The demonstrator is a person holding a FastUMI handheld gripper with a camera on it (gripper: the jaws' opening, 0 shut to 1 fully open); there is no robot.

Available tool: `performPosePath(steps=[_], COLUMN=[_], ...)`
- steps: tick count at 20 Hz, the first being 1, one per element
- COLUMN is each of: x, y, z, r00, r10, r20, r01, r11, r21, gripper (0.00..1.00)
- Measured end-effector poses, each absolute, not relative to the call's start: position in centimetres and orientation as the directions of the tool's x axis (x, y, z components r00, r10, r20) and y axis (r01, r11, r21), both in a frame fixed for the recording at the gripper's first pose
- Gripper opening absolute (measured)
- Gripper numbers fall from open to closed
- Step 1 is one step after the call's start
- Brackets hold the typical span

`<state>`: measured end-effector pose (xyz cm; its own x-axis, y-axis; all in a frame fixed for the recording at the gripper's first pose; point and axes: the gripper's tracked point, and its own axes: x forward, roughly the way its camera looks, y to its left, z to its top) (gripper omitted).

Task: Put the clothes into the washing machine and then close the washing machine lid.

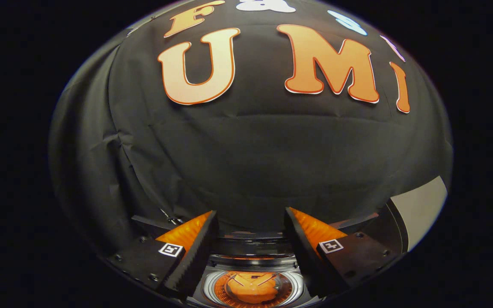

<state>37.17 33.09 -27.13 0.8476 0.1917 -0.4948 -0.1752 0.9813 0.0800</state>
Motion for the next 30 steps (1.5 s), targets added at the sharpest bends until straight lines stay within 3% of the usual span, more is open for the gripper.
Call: performPosePath(steps=[30], x=[26.3], y=[31.8], z=[-29.8], r00=[0.892], r10=[0.189], r20=[-0.41], r01=[-0.188], r11=[0.981], r21=[0.044], gripper=[1.0])
